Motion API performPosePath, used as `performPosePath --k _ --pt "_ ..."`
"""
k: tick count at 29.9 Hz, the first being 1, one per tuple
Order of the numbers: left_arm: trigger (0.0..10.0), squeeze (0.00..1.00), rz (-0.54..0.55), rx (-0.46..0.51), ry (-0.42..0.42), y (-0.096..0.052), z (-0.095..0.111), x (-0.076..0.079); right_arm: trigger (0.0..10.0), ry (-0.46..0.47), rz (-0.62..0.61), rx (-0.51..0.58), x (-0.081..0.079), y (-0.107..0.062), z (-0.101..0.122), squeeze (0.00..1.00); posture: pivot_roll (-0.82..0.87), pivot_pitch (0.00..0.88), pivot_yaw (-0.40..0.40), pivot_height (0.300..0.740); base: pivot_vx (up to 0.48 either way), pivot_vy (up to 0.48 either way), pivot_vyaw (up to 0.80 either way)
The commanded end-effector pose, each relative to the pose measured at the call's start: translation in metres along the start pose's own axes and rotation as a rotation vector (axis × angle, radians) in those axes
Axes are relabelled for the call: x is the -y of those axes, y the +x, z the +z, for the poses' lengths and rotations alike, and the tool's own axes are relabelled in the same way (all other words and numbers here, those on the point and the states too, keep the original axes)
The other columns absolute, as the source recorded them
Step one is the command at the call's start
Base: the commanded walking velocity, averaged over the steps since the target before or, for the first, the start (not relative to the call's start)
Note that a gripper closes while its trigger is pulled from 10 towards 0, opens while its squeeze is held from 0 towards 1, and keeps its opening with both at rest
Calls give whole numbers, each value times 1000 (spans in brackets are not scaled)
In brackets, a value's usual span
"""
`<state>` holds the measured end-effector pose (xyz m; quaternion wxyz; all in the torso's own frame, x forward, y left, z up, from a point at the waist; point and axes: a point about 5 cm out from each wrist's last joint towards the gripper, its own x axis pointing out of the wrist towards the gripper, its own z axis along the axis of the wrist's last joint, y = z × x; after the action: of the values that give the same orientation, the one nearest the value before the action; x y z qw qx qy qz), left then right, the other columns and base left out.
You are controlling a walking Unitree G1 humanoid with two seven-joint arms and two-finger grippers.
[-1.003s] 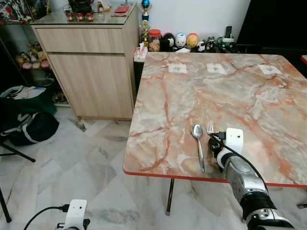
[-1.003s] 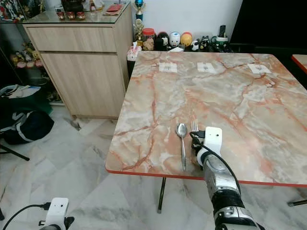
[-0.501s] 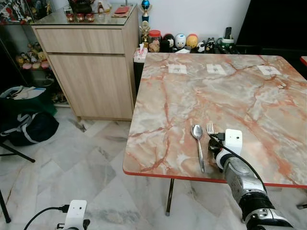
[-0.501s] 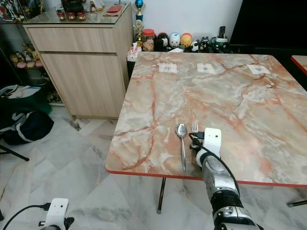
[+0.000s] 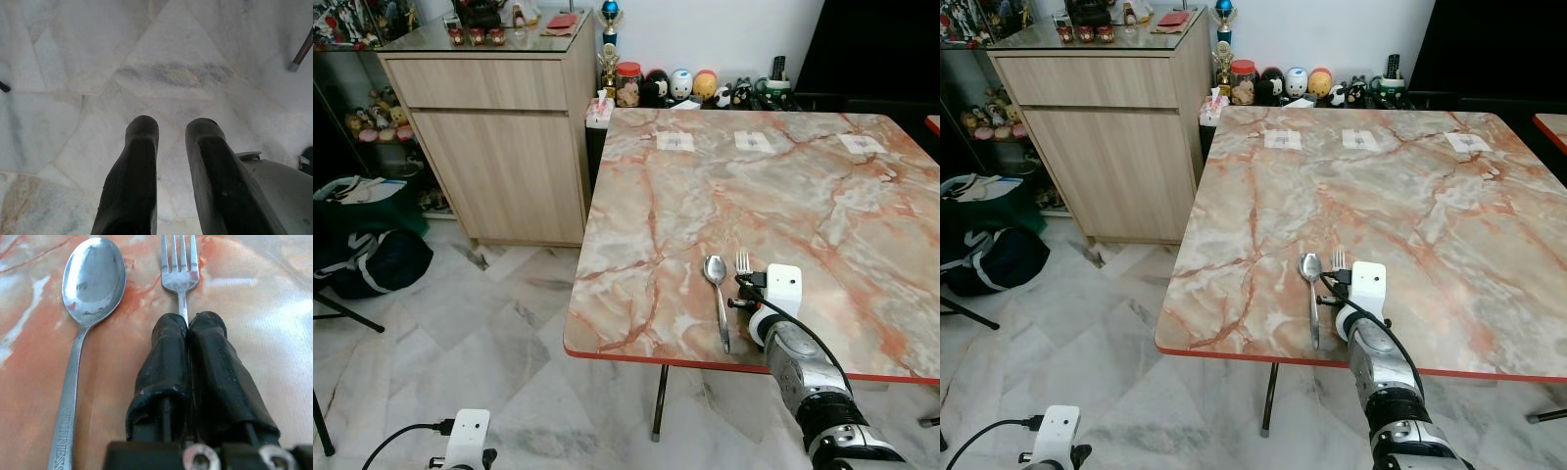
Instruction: Setting the table
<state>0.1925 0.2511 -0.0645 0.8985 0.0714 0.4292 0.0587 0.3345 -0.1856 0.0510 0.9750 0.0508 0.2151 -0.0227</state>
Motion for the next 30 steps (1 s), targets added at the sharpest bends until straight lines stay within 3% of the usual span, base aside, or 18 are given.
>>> performPosePath --k 1,9,15,16,19,23,26,30 --pt "10000 0 -4 -31 -5 -1 -8 -1 0 0 -7 -100 0 -3 -23 0 110 0 -12 740 0 0 0" --pt "10000 0 -6 -33 -5 -1 -8 0 0 3 -29 -100 3 -4 -26 0 117 0 -15 740 0 0 0" --pt "10000 0 -4 -34 -7 -2 -9 0 0 32 -107 82 10 -8 -9 0 118 0 -16 740 0 0 0" --pt "10000 0 -5 -34 -8 -2 -9 0 0 22 -134 181 13 -15 0 0 113 0 -21 740 0 0 0" --pt "10000 0 -6 -36 -7 -2 -10 0 0 40 -185 288 21 -27 6 0 106 0 -22 740 0 0 0" --pt "10000 0 -7 -38 -6 -2 -10 0 0 51 -239 370 30 -40 9 0 106 0 -22 740 0 0 0" --pt "10000 0 -10 -38 -3 -2 -10 1 0 61 -278 466 36 -60 9 0 90 4 -27 740 0 0 0" --pt "10000 0 -11 -38 -3 -2 -10 1 0 44 -265 526 34 -77 8 0 88 7 -32 740 0 0 0"
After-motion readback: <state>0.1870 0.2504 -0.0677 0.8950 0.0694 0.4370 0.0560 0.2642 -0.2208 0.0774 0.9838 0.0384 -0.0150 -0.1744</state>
